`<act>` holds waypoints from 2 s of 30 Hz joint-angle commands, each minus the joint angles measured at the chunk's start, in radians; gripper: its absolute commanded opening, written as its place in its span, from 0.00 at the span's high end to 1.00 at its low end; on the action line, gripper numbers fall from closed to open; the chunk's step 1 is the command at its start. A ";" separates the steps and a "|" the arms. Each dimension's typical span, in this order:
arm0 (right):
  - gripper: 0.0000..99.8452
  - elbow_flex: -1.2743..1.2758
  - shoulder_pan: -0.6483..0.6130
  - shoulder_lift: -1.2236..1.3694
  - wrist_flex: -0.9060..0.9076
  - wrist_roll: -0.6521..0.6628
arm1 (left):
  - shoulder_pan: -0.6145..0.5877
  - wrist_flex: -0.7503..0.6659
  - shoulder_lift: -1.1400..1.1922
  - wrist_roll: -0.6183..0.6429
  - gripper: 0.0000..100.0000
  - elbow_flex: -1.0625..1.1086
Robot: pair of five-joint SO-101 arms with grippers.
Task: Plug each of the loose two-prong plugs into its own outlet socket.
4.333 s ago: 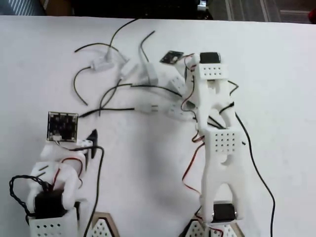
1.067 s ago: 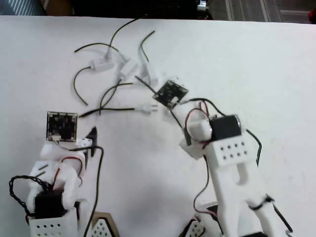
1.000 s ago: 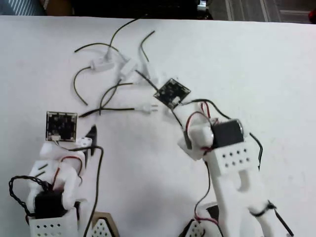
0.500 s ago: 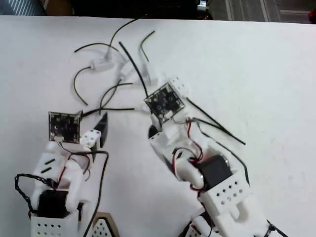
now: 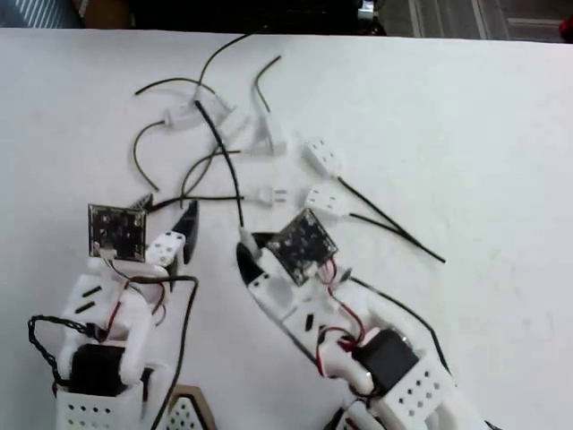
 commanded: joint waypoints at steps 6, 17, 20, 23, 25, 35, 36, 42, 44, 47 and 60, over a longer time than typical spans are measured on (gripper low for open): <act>0.98 0.063 -0.068 -0.140 -0.025 -0.002 | 0.188 -0.023 -0.012 -0.104 0.77 -0.012; 0.98 0.083 -0.048 -0.139 -0.019 0.000 | 0.326 0.124 -0.012 -0.175 0.77 -0.121; 0.98 0.083 -0.010 -0.142 -0.018 0.000 | 0.325 0.126 -0.012 -0.175 0.77 -0.123; 0.98 0.083 0.005 -0.148 0.004 0.000 | 0.325 0.126 -0.012 -0.175 0.77 -0.123; 0.98 0.083 0.005 -0.148 0.012 -0.002 | 0.325 0.126 -0.012 -0.175 0.77 -0.123; 0.98 0.081 0.334 -0.148 -0.137 -0.051 | 0.199 0.066 -0.005 -0.138 0.75 -0.109; 0.98 0.081 0.377 -0.147 -0.163 -0.089 | 0.189 0.064 -0.004 -0.138 0.73 -0.106; 0.98 0.084 0.596 -0.139 -0.285 -0.253 | 0.186 0.077 0.105 -0.203 0.68 -0.135; 0.98 0.084 0.651 -0.139 -0.303 -0.296 | 0.186 0.066 0.197 -0.218 0.67 -0.173; 0.98 0.107 0.708 -0.139 -0.344 -0.342 | 0.191 0.048 0.364 -0.270 0.67 -0.267; 0.98 0.219 0.760 -0.139 -0.519 -0.350 | 0.335 -0.046 1.095 -0.603 0.66 -0.677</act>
